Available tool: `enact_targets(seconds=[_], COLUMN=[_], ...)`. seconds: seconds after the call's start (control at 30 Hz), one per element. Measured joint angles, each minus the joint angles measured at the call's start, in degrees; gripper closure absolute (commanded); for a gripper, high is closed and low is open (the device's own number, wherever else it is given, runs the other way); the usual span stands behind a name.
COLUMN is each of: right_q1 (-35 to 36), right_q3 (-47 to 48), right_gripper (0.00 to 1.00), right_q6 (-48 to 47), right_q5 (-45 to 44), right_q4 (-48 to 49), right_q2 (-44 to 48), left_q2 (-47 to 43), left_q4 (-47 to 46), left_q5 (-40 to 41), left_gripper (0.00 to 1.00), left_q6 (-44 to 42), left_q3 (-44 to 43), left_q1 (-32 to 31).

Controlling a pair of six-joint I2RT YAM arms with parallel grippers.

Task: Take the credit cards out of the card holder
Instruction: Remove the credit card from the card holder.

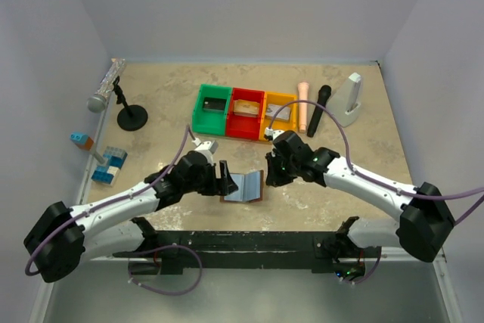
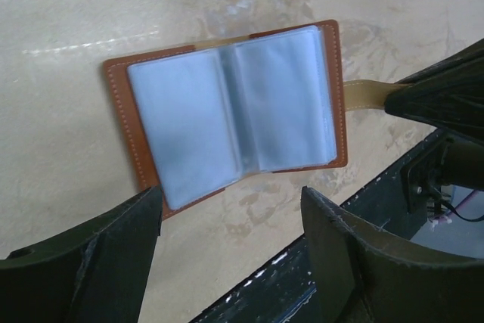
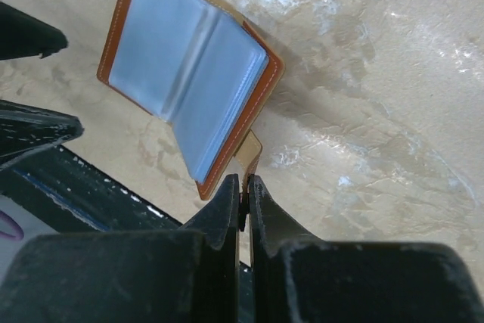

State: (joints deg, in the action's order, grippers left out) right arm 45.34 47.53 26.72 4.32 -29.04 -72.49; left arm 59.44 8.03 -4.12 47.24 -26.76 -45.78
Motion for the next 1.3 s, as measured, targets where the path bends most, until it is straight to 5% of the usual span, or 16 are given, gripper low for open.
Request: enact_targets(seconds=[0.3,1.3], right_q1=[0.0,0.0], right_q3=[-1.6,-1.6], right_gripper=[1.00,1.00], right_q6=[-0.6,-2.8], right_q5=[2.8,4.3], right_q4=[0.8,1.3], right_q2=[2.8,2.7], left_q2=[8.1,24.0], left_q4=[-4.3,-7.3], left_q5=[-2.9,-5.4], left_gripper=[0.33,0.36], left_q6=[-2.7,-5.1], left_q3=[-5.7,-13.7], left_q1=[-2.5,-6.8])
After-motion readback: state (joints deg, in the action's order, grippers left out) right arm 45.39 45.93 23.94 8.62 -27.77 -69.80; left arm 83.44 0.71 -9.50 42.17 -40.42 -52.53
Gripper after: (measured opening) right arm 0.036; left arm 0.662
